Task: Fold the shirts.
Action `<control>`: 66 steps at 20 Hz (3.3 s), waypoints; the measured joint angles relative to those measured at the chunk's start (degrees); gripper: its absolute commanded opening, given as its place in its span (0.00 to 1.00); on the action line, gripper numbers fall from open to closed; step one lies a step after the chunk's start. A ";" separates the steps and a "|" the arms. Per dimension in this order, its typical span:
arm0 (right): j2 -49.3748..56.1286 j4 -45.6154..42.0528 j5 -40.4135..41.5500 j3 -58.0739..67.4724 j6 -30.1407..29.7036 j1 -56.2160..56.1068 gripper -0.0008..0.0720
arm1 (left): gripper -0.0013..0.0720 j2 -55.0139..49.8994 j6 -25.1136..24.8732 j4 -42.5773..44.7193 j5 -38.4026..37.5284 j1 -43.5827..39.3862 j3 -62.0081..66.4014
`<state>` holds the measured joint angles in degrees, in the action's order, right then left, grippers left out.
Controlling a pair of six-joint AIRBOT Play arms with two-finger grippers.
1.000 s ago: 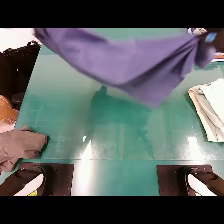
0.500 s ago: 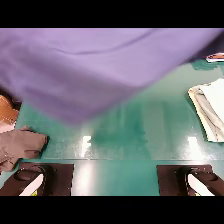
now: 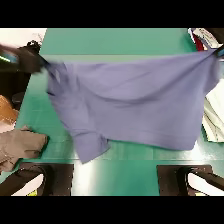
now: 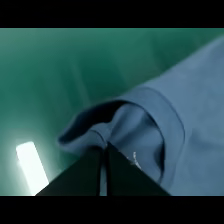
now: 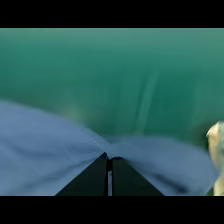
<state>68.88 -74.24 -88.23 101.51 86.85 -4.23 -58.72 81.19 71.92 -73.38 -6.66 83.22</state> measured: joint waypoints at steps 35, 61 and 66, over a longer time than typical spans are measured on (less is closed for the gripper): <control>-6.21 16.74 6.58 -36.20 -10.56 8.96 0.53 | 0.61 -17.55 4.07 9.27 1.11 0.00 -23.78; -13.90 7.34 5.11 -64.81 -10.03 32.26 0.63 | 0.05 -1.88 5.53 -1.07 8.24 -0.02 -30.91; -8.48 8.31 10.21 -70.10 -9.97 30.45 0.53 | 0.05 -1.22 5.35 -1.11 8.61 -0.02 -30.91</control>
<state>60.40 -65.93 -78.02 31.42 76.88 26.22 -59.94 86.54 70.81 -64.77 -6.68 52.31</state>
